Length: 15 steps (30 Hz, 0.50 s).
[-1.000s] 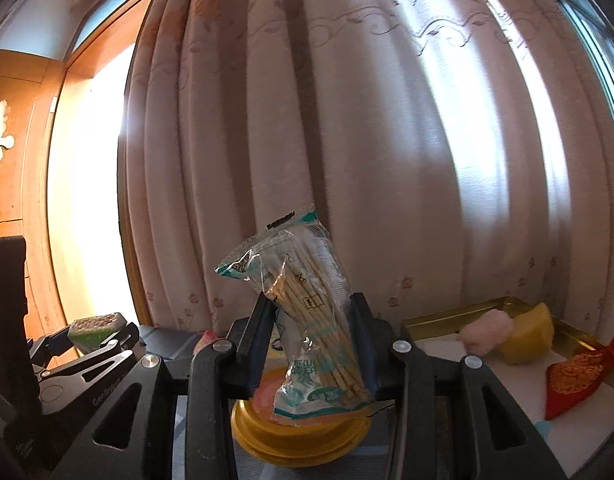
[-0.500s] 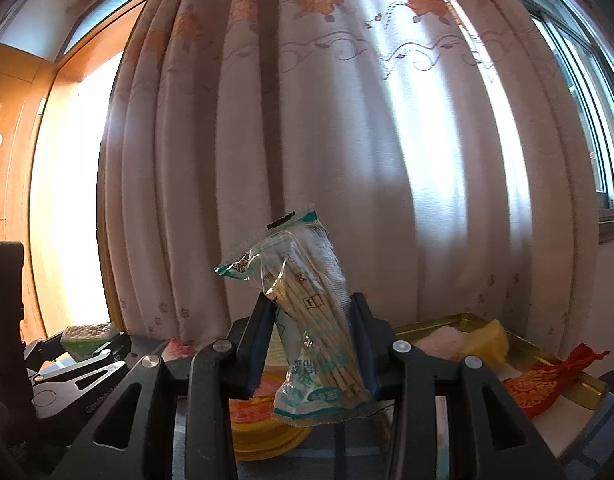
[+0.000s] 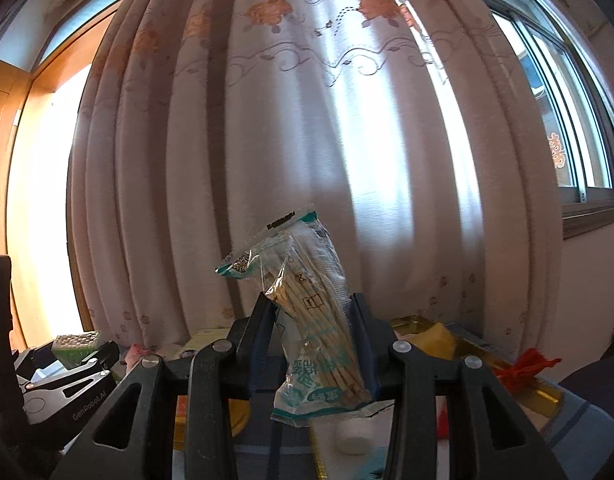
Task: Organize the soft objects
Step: 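Carry the green tissue pack and bag of sticks toward the gold tray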
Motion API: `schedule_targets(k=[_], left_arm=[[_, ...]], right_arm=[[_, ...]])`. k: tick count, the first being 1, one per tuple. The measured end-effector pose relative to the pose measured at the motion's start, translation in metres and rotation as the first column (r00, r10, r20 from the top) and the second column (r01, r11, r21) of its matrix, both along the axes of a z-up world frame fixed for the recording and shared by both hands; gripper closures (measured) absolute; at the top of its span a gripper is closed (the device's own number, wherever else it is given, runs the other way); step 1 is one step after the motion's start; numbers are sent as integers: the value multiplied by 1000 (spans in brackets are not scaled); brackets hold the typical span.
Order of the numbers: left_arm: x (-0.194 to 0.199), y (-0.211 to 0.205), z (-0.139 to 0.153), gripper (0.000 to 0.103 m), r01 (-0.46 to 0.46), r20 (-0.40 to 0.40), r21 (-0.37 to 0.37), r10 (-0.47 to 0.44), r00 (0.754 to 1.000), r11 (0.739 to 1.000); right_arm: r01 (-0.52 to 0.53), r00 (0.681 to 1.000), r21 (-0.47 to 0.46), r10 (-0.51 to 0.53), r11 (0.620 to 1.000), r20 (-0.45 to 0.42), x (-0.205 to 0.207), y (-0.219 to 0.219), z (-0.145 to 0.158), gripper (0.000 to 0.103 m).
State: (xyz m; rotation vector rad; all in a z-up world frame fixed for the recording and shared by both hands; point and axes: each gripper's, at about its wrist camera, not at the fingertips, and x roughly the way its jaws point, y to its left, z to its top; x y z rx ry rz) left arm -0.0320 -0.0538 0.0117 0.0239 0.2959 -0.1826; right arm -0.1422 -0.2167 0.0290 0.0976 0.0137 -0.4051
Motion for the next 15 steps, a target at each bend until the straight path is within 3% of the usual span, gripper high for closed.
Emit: schedule_targets(k=[13,15], left_arm=[[-12,-39,1,35,87,0,9,-87,996,996],[-13,-45,1,35,100,1,12,-100,995,995]], right_arm=[[56,998,-10,-56,998,-7,-21,-25,-2,62],[52,999,20,-52,998,3,-23,-31,-2,62]])
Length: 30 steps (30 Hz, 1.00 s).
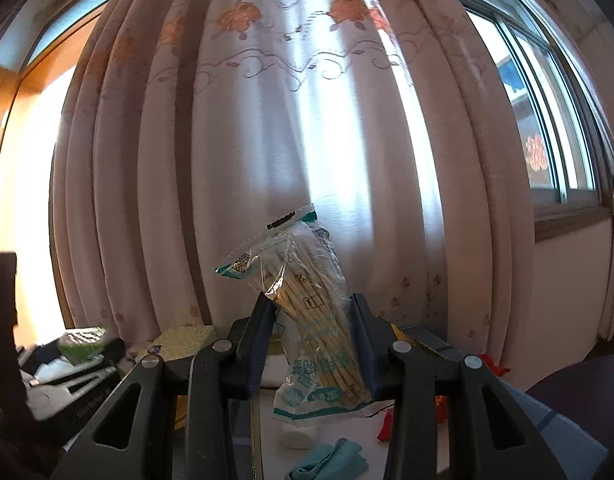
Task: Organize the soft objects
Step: 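Carry the green tissue pack and bag of sticks toward the gold tray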
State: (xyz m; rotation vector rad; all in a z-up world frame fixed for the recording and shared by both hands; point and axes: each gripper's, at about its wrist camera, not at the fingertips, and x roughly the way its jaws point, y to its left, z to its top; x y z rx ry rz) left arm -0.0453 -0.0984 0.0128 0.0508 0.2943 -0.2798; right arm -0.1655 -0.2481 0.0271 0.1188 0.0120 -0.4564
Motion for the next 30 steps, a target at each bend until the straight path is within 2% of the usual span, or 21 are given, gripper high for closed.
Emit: schedule_targets(k=[3,8,21,30], left_arm=[[-2,-7,0,35,16,1,3,-16,1000,1000],[-2,-15,-1,35,24,-5,3,-24,1000,1000],[-9,-36,0,35,79,-4,7,-79,997,997],[-19,-59,2,35,149,18,-1,-149,989,989]], right_arm=[[0,1000,24,0,1000,-1,1,-6,1,62],[30,999,-41,-31,999,-10,-2,-12,3,62],[139,990,-20,-139,990,-26,-20,-59,2,62],[154,987,2,-153,988,-53,-20,-76,2,62]])
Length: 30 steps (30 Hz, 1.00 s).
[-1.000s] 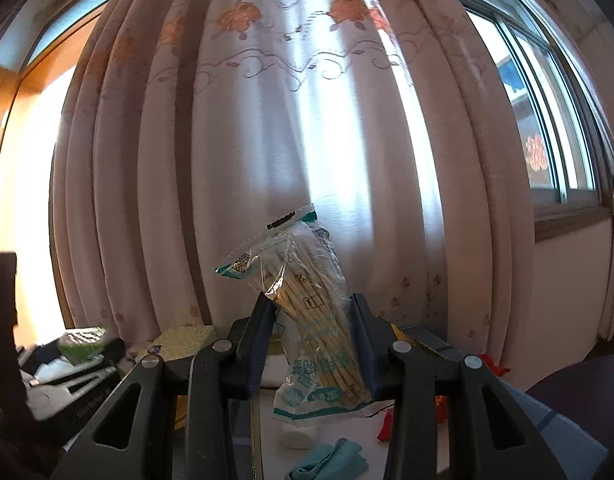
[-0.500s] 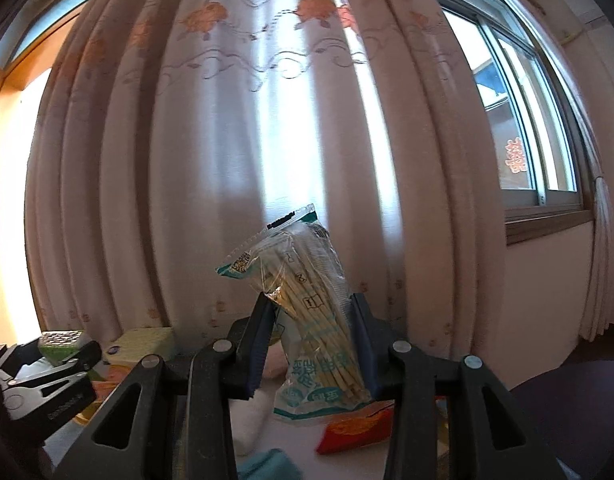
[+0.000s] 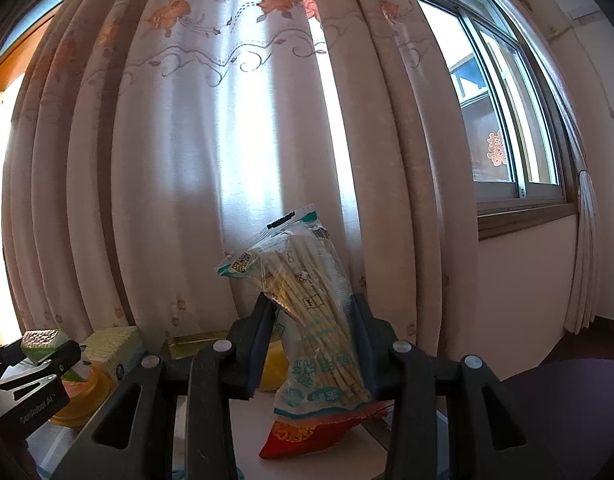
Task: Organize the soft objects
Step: 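Carry the green tissue pack and bag of sticks toward the gold tray, then lower the tissue pack and bag into the gold tray and open both grippers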
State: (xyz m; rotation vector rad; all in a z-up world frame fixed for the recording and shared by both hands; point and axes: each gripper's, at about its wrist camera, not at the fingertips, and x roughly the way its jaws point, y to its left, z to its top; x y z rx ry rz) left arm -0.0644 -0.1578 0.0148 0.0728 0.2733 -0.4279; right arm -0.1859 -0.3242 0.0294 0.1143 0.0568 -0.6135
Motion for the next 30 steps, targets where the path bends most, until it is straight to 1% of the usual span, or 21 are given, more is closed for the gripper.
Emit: schedule_targets(k=[5,7,10,13,16,20,23,26,29,30], left_arm=[[-9,-32,0,35,75,20,23,-75,997,997],[-11,-48,0,35,111,19,39,-112,994,993],[-11,-63,-1,35,137,6,50,-138,990,989],[-7,-74,-4,35,161,-32,50,-159,987,986],[-4,-79,-4,35,168,-52,46,-166,985,985],[-1,-83,-5,35,165,-71,59,-161,984,984],[1,-86,-7,35,163,-84,76,-157,984,984],[4,-88,-8,34,171,-98,83,-163,982,982],[1,-92,-9,33,171,-84,109,-162,983,979],[-1,-92,-9,29,166,-74,114,-158,985,980]], right_arm=[[-47,994,37,50,998,-94,23,-10,-4,62],[-51,993,38,54,998,-101,26,-14,-5,62],[-33,994,50,38,998,-103,27,-22,-5,62],[-35,992,118,49,992,-118,31,-35,-9,62],[-50,990,149,69,988,-124,34,-40,-11,62],[-87,984,117,103,989,-143,40,-33,-11,62],[-92,980,94,107,991,-169,47,-28,-12,62],[-109,976,113,127,988,-175,50,-32,-13,60],[-157,970,126,177,979,-169,51,-33,-13,58],[-175,967,128,195,976,-165,51,-32,-13,57]])
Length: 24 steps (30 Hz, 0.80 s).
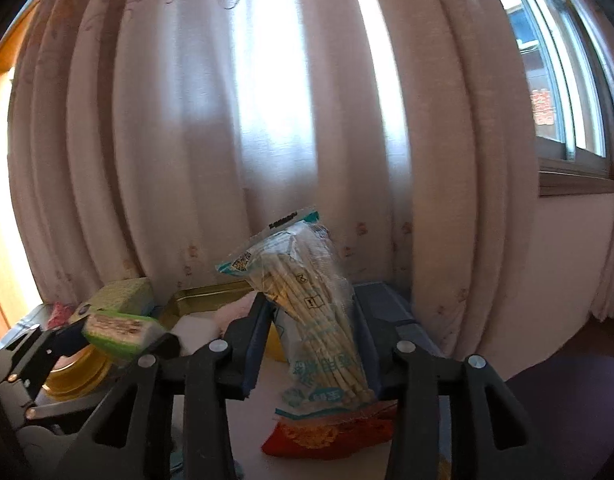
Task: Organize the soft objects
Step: 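Lower the tissue pack and bag into the gold tray and open both grippers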
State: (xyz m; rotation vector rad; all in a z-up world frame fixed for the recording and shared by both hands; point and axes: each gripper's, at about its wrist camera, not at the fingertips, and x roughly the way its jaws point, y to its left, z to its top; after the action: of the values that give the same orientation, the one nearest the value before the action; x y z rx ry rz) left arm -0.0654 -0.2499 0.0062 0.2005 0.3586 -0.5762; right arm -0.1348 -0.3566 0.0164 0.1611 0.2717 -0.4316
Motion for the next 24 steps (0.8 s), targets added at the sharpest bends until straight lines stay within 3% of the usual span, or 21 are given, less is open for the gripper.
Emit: schedule_targets(k=[1,3,5,10,14,17,24], left_arm=[[-2,0,0,26,-6,12,1,6,1000,1000],[-5,3,2,5,-19,34,-6,19,999,1000],[-10,8,4,0,-28,61,-24,29,998,999],[-10,15,5,0,-45,73,-42,48,996,998],[3,35,4,0,-90,8,-130,92,996,987],[6,42,3,0,-117,-9,-156,117,993,981],[-2,33,2,0,-100,34,-106,104,994,989]], right_arm=[[-13,1000,3,13,1000,3,0,0,0,53],[-30,999,8,29,1000,13,-1,1,-1,40],[-48,998,6,47,999,34,-4,2,0,25],[1,997,-56,3,998,73,-13,13,4,25],[74,992,-65,-67,995,104,-22,14,5,25],[129,985,-38,-123,991,123,-28,6,5,25],[224,952,25,-224,974,210,-56,-2,6,25]])
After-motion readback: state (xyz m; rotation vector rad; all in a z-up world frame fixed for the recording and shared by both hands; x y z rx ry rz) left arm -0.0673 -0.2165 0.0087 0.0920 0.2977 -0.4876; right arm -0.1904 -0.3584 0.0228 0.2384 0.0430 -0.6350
